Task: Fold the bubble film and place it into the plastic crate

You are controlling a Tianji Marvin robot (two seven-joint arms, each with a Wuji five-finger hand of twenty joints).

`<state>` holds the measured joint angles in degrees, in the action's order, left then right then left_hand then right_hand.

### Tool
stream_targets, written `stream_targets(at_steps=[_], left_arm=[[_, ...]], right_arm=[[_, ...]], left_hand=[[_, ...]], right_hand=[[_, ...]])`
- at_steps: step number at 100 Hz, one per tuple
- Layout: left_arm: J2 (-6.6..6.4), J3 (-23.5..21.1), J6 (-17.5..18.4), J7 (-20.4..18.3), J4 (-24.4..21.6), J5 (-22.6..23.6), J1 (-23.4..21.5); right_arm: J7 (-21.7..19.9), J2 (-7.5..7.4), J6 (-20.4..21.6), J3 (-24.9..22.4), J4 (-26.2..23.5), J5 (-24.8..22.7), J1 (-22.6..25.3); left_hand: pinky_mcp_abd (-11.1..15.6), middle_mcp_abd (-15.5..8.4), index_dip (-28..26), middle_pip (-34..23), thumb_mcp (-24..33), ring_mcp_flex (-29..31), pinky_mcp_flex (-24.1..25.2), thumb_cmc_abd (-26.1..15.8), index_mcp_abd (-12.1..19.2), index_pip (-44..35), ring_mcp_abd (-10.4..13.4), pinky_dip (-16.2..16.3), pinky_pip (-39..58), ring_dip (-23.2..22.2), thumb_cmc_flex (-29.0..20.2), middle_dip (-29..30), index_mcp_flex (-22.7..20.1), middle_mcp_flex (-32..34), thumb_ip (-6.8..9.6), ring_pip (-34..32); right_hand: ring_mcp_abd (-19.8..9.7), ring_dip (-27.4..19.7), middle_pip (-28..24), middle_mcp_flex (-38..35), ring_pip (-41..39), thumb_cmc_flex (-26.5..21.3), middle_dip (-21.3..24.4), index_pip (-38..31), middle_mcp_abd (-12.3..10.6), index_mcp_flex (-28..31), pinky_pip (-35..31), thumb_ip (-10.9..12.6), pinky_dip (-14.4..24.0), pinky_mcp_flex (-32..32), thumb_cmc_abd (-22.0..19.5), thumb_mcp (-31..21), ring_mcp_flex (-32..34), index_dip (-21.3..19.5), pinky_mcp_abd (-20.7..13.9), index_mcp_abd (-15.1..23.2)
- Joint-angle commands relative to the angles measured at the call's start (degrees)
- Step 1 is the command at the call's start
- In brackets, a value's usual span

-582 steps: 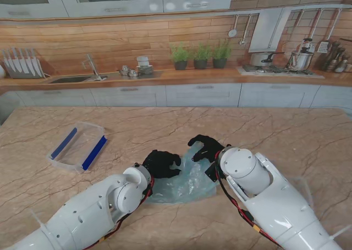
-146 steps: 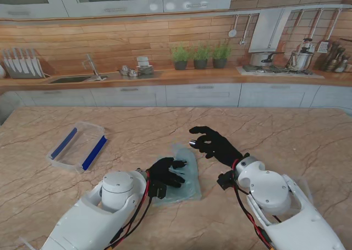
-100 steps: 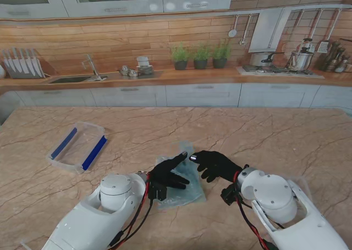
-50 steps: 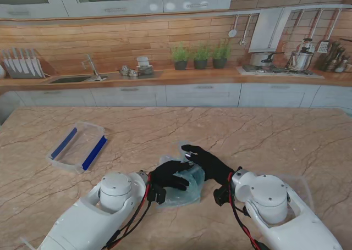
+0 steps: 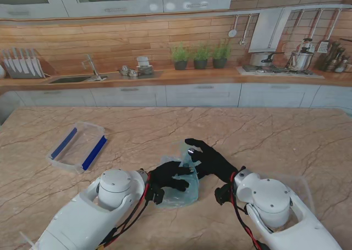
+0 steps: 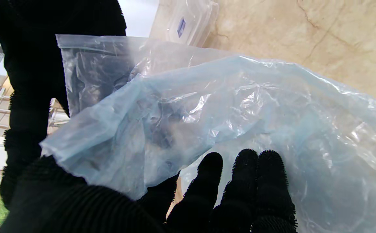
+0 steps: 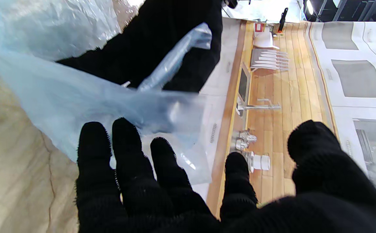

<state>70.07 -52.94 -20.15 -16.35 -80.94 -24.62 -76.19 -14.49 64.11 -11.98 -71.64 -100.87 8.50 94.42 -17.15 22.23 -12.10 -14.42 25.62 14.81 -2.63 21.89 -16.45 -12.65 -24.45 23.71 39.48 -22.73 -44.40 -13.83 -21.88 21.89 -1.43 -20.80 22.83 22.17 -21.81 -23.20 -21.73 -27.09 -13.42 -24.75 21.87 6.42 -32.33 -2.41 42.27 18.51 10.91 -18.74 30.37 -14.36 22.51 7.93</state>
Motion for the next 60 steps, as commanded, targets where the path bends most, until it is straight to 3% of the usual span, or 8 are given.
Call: stream_targets(at_steps=[1, 11, 14, 21, 24, 44, 52, 60], left_arm=[[-0.25, 0.3, -1.0, -0.3, 0.8, 0.0, -0.8], [-0.24, 0.3, -1.3, -0.8, 1.1, -0.5, -0.6], [-0.25, 0.3, -1.2, -1.2, 1.3, -0.7, -0.5], [-0.26, 0.4, -0.9, -2.1, 1.9, -1.5, -0.3], [-0.28, 0.4, -0.6, -2.5, 2.1, -1.9, -0.2], [-0.28, 0.0, 0.5, -3.8, 2.8, -3.4, -0.2], [-0.16, -0.3, 0.8, -3.5, 2.8, -3.8, -0.4], [0.01, -0.7, 1.1, -3.2, 2.8, -4.5, -0.7]], right_arm=[[0.2, 0.41, 0.6, -0.3, -0.8, 0.1, 0.5], [0.6, 0.51, 1.1, -0.5, -1.0, 0.5, 0.8], [0.7, 0.55, 1.1, -0.5, -1.1, 0.6, 0.9], [0.8, 0.62, 1.1, -0.2, -1.0, 0.9, 0.7], [0.9, 0.66, 1.2, 0.0, -0.9, 1.1, 0.6], [0.6, 0.86, 2.1, 1.9, 0.8, 2.7, -0.9], [0.2, 0.78, 2.4, 2.7, 1.2, 2.6, -1.4], [-0.1, 0.56, 2.6, 3.3, 1.5, 1.2, -1.9]], left_hand=[[-9.7, -0.5, -0.8, -0.2, 0.0, 0.9, 2.4, 2.4, 0.9, -2.4, -1.3, -3.1, -11.7, 0.5, 0.9, 0.6, -0.5, -0.8, -0.12, 0.6], [-9.5, -0.5, -0.7, 0.0, -1.6, 0.5, 2.7, 1.8, 0.9, -2.4, -1.3, -3.1, -12.0, 0.6, 2.2, 0.7, -0.6, -1.0, -0.49, 0.8], [-9.3, -0.5, -0.4, 0.4, -4.9, 0.3, 2.8, 1.1, 0.8, -1.9, -1.3, -3.2, -12.6, 0.8, 1.6, 0.9, -0.8, -1.1, -0.49, 1.1], [-9.1, -0.5, -0.3, 0.7, -6.9, -0.4, 3.3, 0.6, 0.8, -1.7, -1.3, -3.2, -13.0, 0.9, 3.4, 1.0, -0.7, -1.6, -0.68, 1.5], [-9.1, -0.6, -0.1, 0.8, -11.9, -0.6, 3.3, -0.7, 0.7, -1.0, -1.3, -2.9, -14.0, 1.0, 2.5, 1.1, -1.0, -1.8, -0.09, 1.8], [-9.1, -0.2, 1.0, 2.0, -21.6, -1.4, 2.7, -3.9, -1.3, 2.1, -1.3, -1.9, -19.2, 1.3, 3.5, 1.5, -3.4, -2.0, 0.32, 3.3], [-9.3, 0.0, 1.6, 2.4, -23.6, -1.5, 1.9, -4.8, -1.9, 3.7, -1.3, -1.9, -21.7, 1.4, 5.1, 1.6, -4.4, -1.8, 0.35, 3.5], [-9.3, 0.1, 1.9, 2.6, -25.4, -1.7, 1.2, -6.2, -2.5, 4.9, -1.4, -1.5, -24.2, 1.5, 6.9, 1.6, -5.2, -1.7, 0.41, 3.7]], right_hand=[[-1.7, 1.0, -0.1, 1.1, -1.5, 0.1, 0.2, 0.2, -2.2, -1.0, -0.4, 1.7, 1.8, 0.7, -0.8, 0.3, 2.3, 0.4, -1.2, 1.6], [-2.2, 1.2, -0.1, 1.3, -1.7, 0.1, 0.2, 0.1, -2.2, -1.1, -0.4, 1.7, 1.9, 0.9, -0.8, 0.2, 2.7, 0.4, -1.4, 1.5], [-2.4, 1.3, -0.2, 1.4, -1.8, 0.1, 0.2, 0.0, -2.2, -1.1, -0.4, 1.7, 1.9, 0.8, -0.7, 0.2, 2.9, 0.4, -1.5, 1.5], [-3.0, 1.5, -0.2, 1.7, -2.1, 0.1, 0.2, 0.0, -2.1, -1.1, -0.4, 1.7, 2.0, 0.8, -0.7, 0.1, 3.1, 0.4, -1.7, 1.4], [-3.3, 1.6, -0.3, 1.7, -2.2, 0.2, 0.1, 0.0, -2.1, -1.1, -0.5, 1.6, 2.1, 0.8, -0.7, 0.1, 3.3, 0.4, -1.9, 1.4], [-5.6, 1.8, -0.8, 2.1, -2.3, 0.3, 0.0, -0.3, -2.3, -1.1, -0.5, 1.6, 2.4, 0.6, -0.3, -0.1, 4.3, 0.3, -3.1, 1.9], [-4.5, 1.9, -0.8, 2.1, -2.3, 0.5, 0.0, -0.3, -2.8, -1.1, -0.7, 1.6, 2.7, 0.7, -0.2, -0.1, 4.8, 0.4, -2.9, 2.3], [-1.6, 2.2, -0.3, 2.5, -2.6, 1.0, 0.3, 0.1, -3.6, -1.3, -1.3, 1.6, 3.2, 1.0, -0.1, -0.2, 5.3, 0.7, -1.8, 3.2]])
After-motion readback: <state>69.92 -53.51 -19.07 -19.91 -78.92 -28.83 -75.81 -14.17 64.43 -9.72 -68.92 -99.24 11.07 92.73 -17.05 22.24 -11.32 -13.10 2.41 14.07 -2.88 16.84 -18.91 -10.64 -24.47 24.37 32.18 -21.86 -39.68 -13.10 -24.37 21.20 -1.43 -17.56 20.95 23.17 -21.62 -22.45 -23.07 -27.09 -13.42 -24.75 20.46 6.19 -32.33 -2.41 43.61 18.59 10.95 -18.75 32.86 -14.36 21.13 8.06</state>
